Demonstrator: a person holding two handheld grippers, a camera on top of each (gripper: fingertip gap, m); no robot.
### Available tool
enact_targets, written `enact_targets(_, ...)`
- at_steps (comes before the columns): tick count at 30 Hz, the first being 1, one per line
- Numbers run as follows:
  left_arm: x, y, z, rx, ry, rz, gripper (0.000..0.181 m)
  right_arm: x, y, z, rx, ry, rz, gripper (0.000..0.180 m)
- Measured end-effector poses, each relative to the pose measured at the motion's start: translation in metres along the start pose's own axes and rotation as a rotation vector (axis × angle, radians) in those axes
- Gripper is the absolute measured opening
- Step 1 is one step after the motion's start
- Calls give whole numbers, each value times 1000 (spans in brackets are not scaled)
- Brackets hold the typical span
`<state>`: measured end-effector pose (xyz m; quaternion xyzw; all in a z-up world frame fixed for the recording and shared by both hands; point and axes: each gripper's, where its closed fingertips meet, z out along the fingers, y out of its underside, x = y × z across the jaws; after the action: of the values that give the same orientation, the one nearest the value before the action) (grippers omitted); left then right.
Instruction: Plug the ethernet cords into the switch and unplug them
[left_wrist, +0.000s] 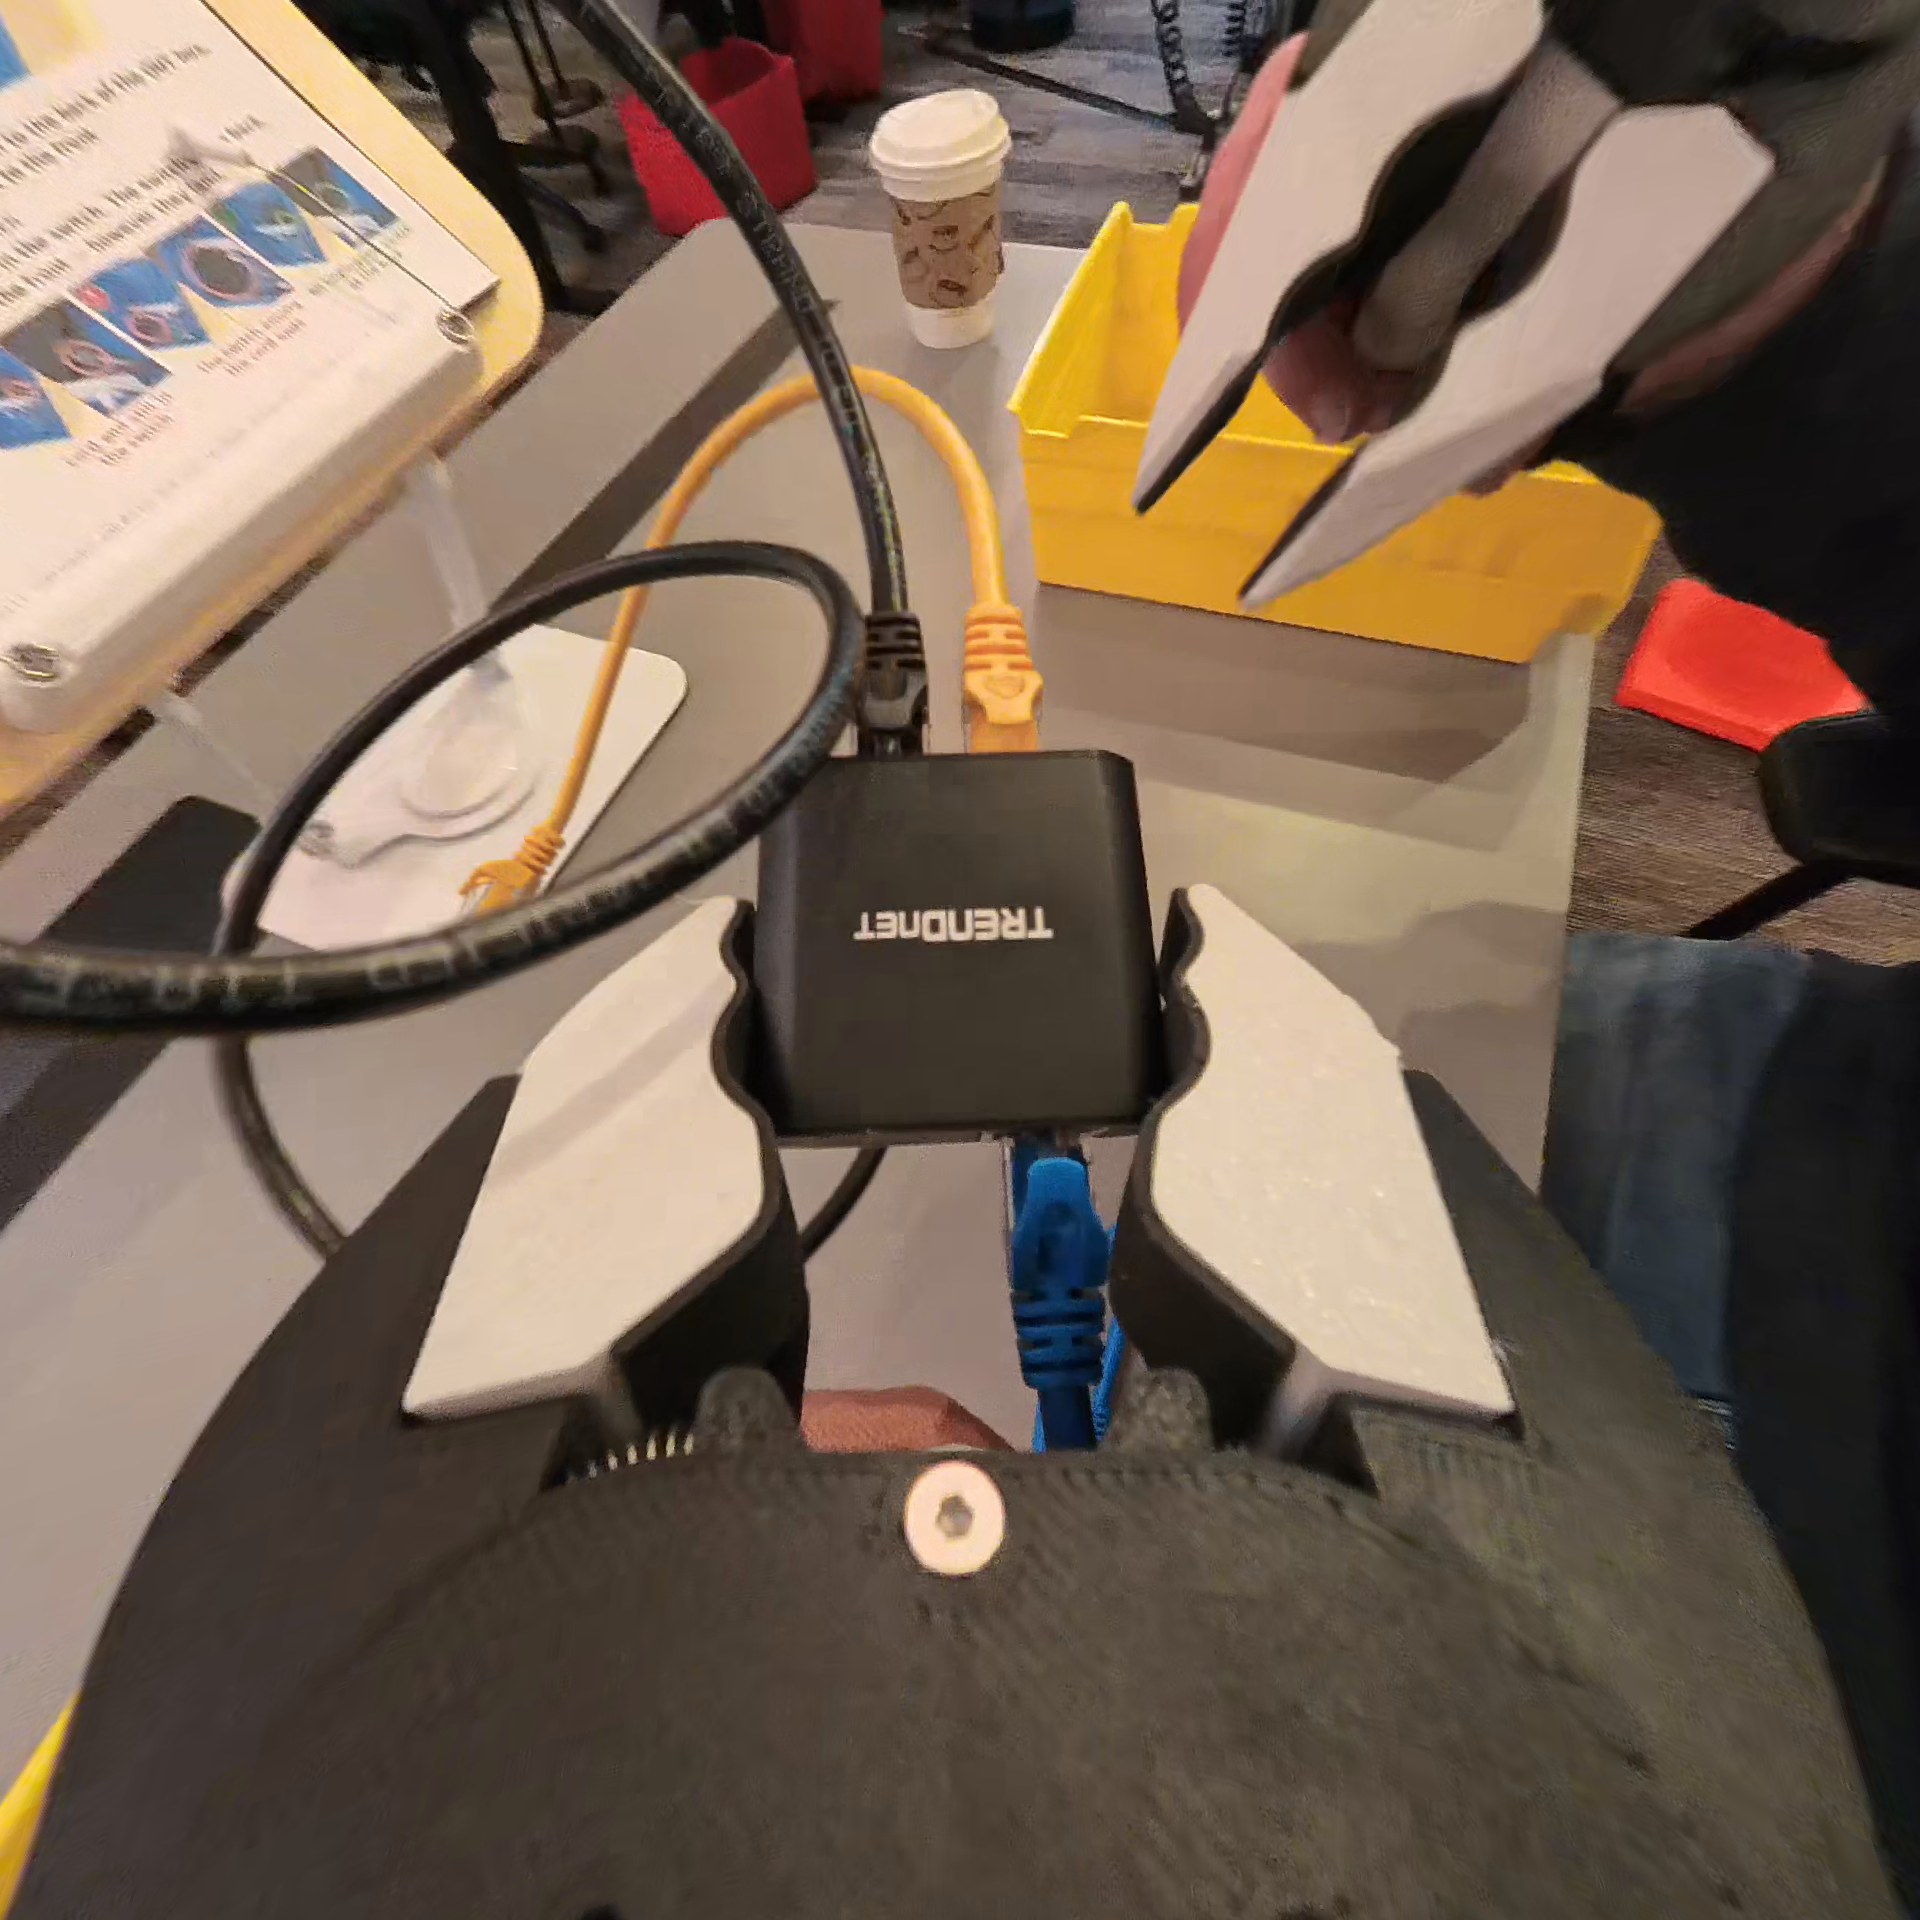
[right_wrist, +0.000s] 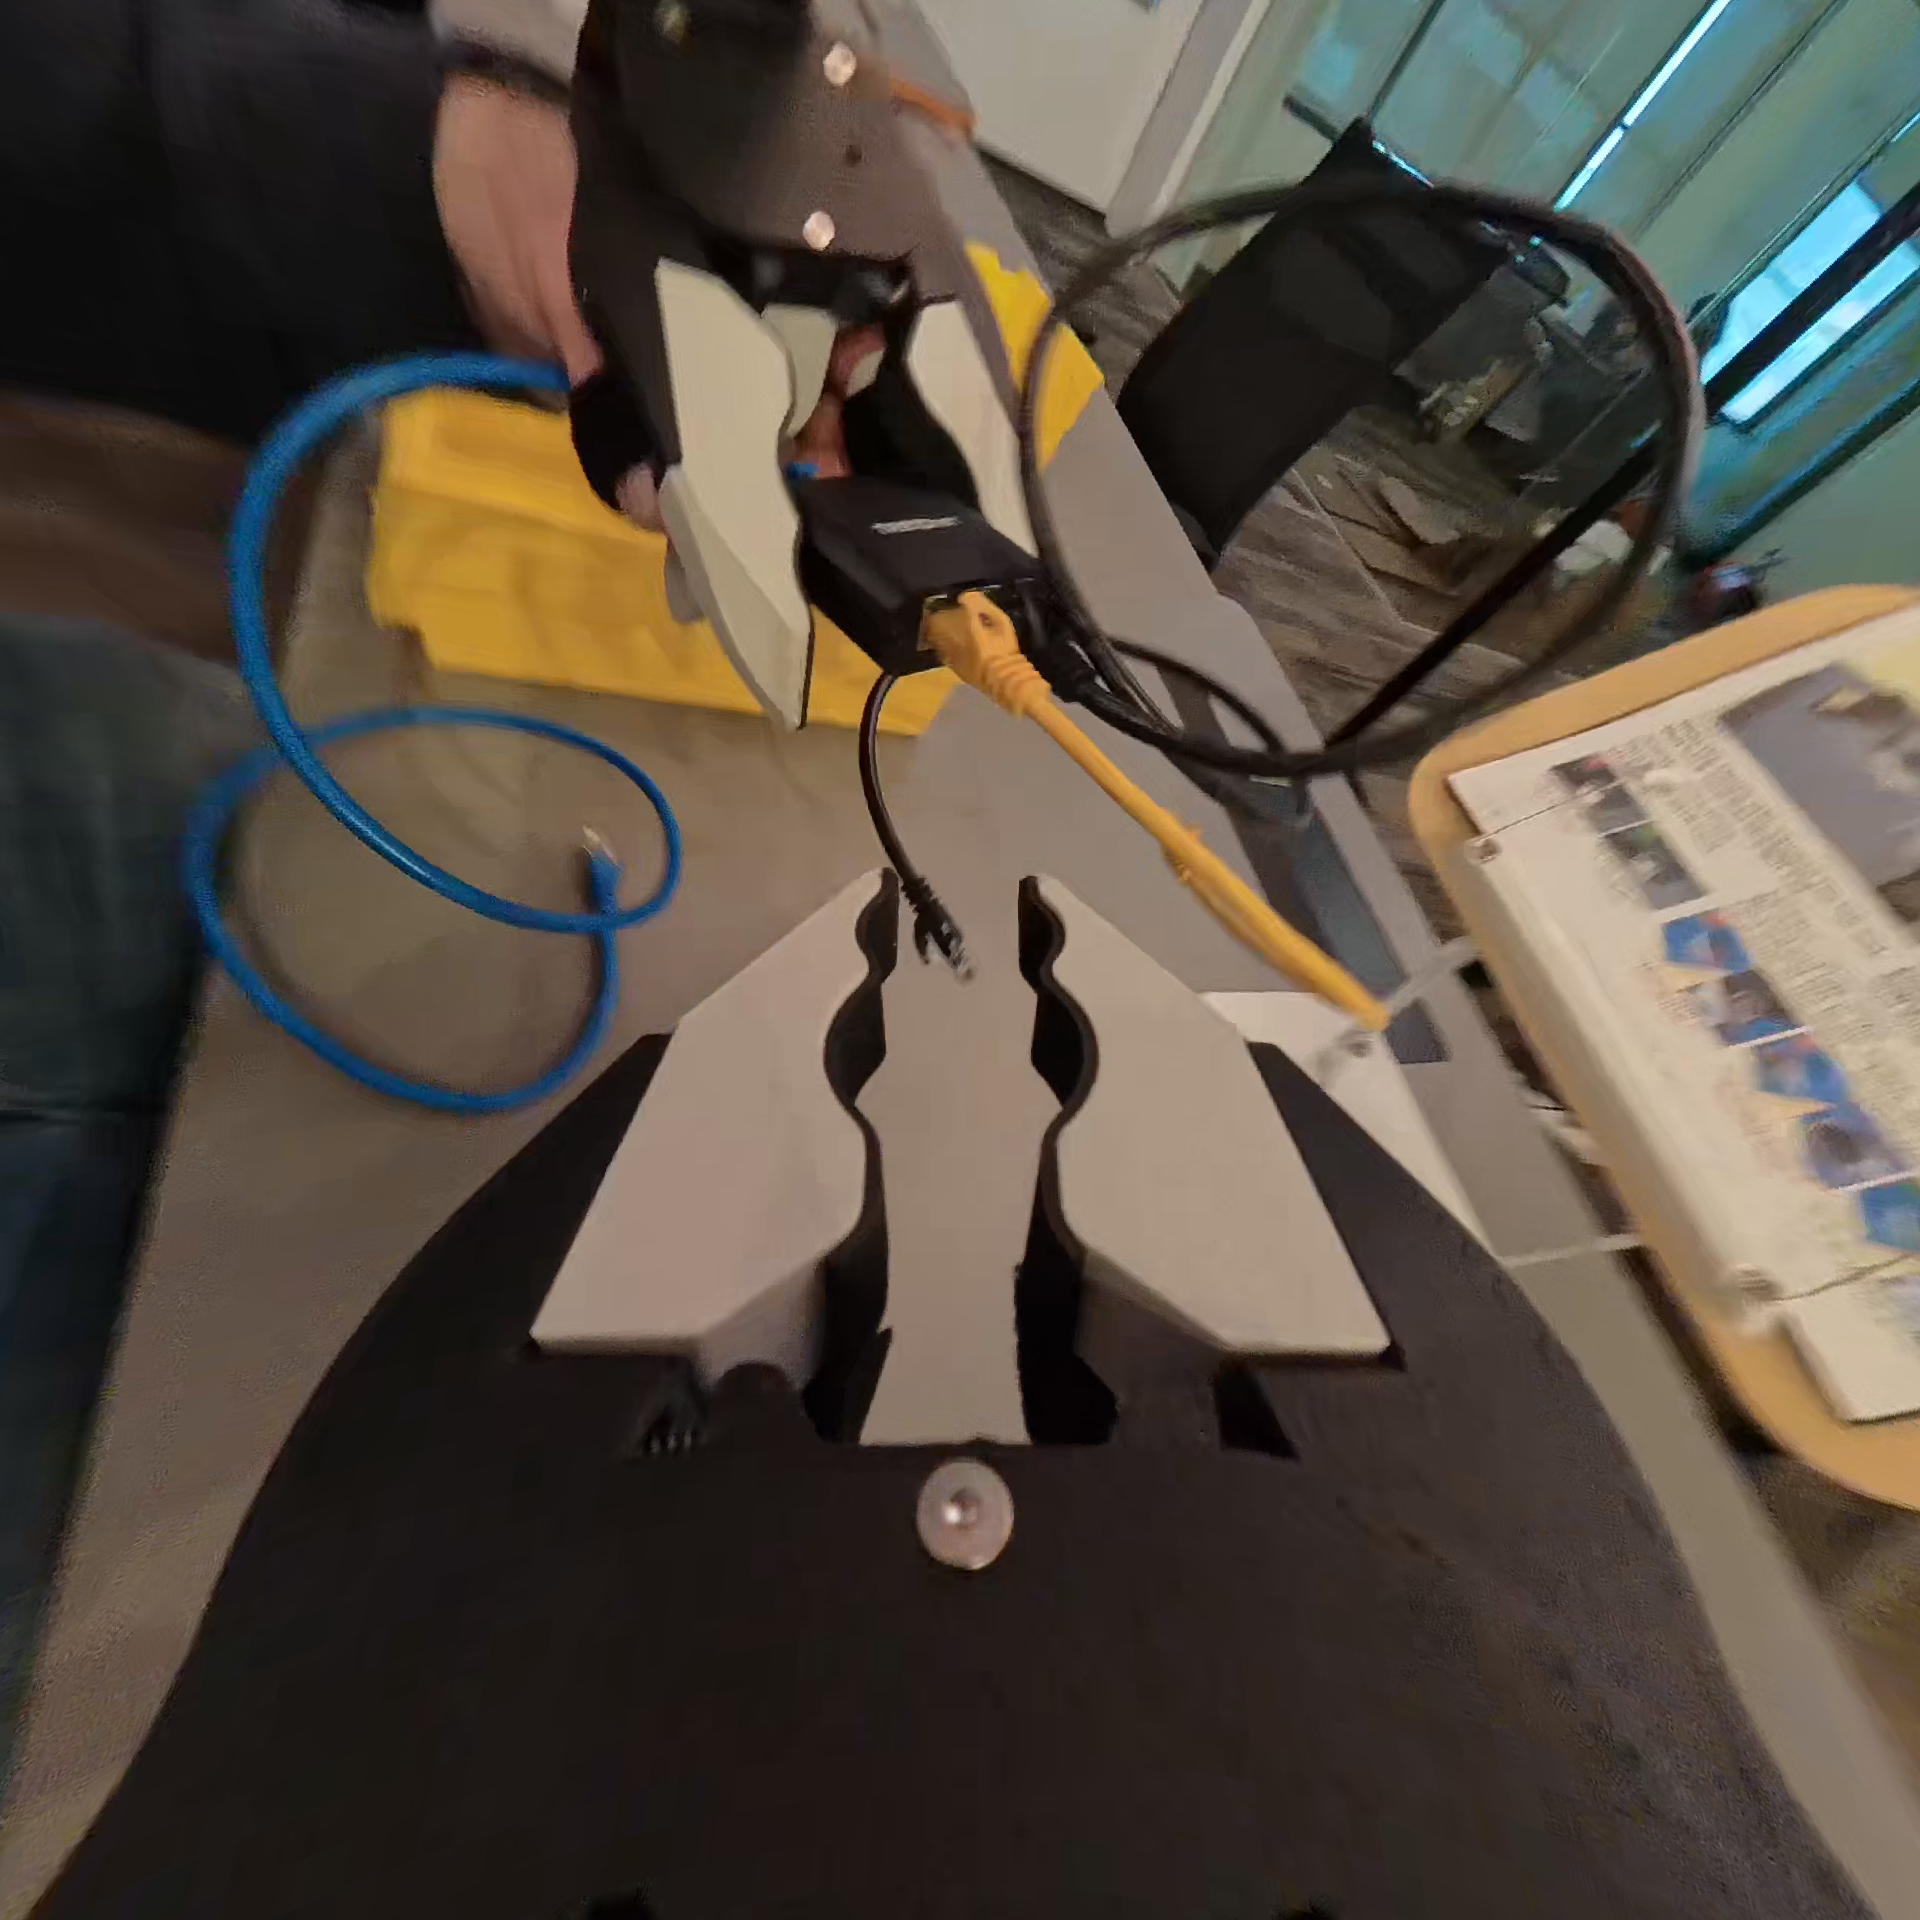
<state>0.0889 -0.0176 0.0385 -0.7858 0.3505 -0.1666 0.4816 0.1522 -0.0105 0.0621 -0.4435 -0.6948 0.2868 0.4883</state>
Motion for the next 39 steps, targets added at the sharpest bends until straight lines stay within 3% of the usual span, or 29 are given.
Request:
enact_targets(6, 15, -1, 3, 2, 106, -41, 73, -19, 6, 33, -151, 73, -309, 25)
enact_targets(9, 15, -1, -1, -7, 115, -56, 73, -19, -12, 34, -113, 149, -431, 20)
enact_targets(16, 13, 7, -3, -35, 169, -142, 73, -16, -26, 47, -137, 239, -643, 36)
enact_targets(25, 24, 15, 1, -73, 260, -202, 73, -15, -23, 55, -196, 181, -824, 13)
enact_targets(31, 28, 16, 3, -59, 326, -246, 73, -19, -17, 55, -232, 124, -883, 11)
enact_targets(39, 22, 0, 1, 17, 249, -145, 66, -22, -11, 54, -263, 103, -900, 10)
